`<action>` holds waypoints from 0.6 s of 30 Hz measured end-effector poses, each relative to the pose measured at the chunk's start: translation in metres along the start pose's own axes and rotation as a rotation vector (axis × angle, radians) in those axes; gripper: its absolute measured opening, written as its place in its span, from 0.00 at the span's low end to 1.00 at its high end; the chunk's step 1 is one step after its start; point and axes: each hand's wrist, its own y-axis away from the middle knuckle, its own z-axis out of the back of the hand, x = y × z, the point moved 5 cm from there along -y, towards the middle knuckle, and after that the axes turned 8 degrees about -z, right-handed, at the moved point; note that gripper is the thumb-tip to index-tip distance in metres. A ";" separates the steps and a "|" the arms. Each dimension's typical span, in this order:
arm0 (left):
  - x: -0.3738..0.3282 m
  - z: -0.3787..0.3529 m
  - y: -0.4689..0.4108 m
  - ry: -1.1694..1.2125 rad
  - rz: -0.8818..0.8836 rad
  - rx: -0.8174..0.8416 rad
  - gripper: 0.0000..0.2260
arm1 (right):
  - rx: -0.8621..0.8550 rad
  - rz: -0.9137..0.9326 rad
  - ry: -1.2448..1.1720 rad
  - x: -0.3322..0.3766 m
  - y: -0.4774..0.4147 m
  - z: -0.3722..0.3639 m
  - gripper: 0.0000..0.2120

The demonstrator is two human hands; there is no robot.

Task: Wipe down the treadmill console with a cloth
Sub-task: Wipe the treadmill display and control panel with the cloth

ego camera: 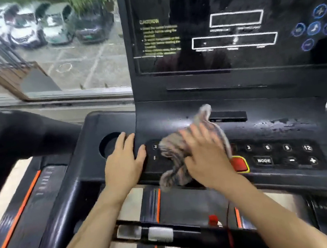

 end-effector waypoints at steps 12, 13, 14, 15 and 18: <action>0.028 0.016 0.001 -0.101 -0.154 -0.036 0.23 | -0.017 0.456 0.161 0.082 -0.074 -0.014 0.23; 0.029 0.016 0.001 -0.096 -0.152 -0.050 0.23 | -0.056 0.426 0.173 0.084 -0.086 -0.012 0.23; 0.029 0.017 0.001 -0.080 -0.151 -0.065 0.23 | -0.081 0.393 0.169 0.087 -0.092 -0.013 0.23; 0.029 0.018 0.001 -0.053 -0.148 -0.084 0.22 | -0.085 0.359 0.140 0.092 -0.089 -0.016 0.24; 0.028 0.024 0.005 0.062 -0.112 -0.136 0.17 | -0.041 0.372 0.050 0.104 -0.043 -0.032 0.26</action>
